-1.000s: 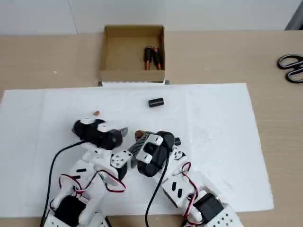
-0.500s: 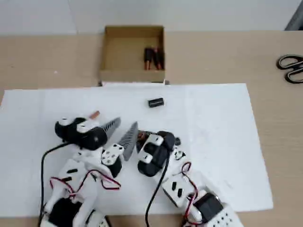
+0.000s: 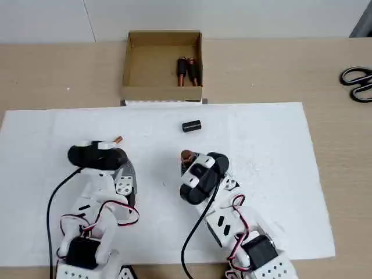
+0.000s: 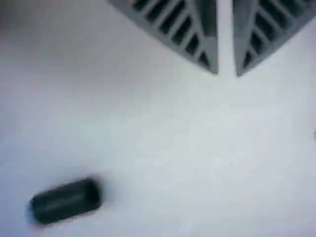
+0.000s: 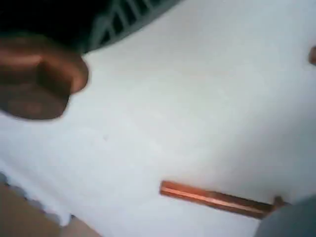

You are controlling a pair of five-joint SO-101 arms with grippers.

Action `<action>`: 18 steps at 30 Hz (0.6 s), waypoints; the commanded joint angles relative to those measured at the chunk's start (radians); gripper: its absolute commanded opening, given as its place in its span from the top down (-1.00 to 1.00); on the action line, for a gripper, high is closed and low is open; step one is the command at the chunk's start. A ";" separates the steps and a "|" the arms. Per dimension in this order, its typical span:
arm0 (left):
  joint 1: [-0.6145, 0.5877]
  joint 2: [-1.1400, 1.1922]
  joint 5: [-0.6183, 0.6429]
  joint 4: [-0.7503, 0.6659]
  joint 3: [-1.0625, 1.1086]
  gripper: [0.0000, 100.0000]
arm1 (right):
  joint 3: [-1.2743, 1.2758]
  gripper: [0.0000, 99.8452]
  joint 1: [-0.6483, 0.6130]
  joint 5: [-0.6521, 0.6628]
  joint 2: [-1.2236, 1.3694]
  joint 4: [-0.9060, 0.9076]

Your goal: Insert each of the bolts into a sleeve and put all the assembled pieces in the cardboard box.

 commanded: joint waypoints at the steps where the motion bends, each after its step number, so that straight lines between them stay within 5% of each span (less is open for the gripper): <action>1: -0.058 -0.006 -0.048 -0.069 0.079 0.99 | 0.014 1.00 0.048 -0.023 -0.015 -0.031; 5: -0.103 -0.006 -0.092 -0.166 0.124 0.99 | 0.009 1.00 0.113 -0.051 -0.015 -0.031; 18: -0.110 -0.006 -0.109 -0.138 0.125 0.99 | 0.014 1.00 0.239 -0.198 -0.015 -0.024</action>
